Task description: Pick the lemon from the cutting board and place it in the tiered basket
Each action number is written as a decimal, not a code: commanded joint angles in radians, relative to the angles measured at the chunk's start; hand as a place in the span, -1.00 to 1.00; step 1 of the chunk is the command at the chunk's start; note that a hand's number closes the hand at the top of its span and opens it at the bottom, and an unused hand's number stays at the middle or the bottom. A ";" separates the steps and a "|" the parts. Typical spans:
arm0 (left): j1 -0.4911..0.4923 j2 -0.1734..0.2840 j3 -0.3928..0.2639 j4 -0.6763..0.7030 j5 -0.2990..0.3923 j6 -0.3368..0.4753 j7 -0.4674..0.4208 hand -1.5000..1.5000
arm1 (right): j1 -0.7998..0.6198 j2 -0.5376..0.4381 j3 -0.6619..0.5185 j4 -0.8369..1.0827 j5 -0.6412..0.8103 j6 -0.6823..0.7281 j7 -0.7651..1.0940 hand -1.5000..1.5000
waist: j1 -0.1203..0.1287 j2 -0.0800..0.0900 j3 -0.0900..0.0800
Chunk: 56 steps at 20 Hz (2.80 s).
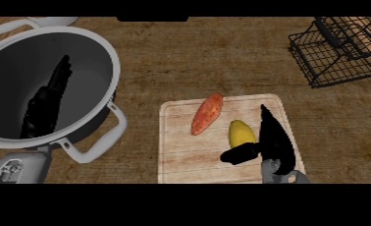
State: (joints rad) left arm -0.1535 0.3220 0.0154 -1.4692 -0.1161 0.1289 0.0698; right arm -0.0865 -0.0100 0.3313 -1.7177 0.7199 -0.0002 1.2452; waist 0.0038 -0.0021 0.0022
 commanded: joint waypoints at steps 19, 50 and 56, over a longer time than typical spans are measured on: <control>0.003 -0.008 0.023 -0.030 -0.010 -0.034 0.021 0.00 | -0.147 0.009 0.068 0.000 -0.022 -0.116 0.241 1.00 | 0.003 -0.001 -0.003; 0.043 -0.076 0.017 -0.054 -0.073 -0.017 0.006 0.00 | -0.496 -0.552 -0.524 -0.204 -0.436 0.385 -0.667 1.00 | 0.000 0.002 -0.002; 0.025 -0.057 0.033 -0.081 -0.068 -0.047 0.056 0.00 | -0.621 -0.598 -0.465 0.008 -0.308 0.370 -0.805 1.00 | 0.006 0.003 -0.002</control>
State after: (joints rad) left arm -0.1262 0.2693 0.0579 -1.5059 -0.1634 0.0795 0.0627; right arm -0.6693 -0.5975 -0.1581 -1.7903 0.3627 0.3727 0.5078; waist 0.0091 -0.0007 0.0019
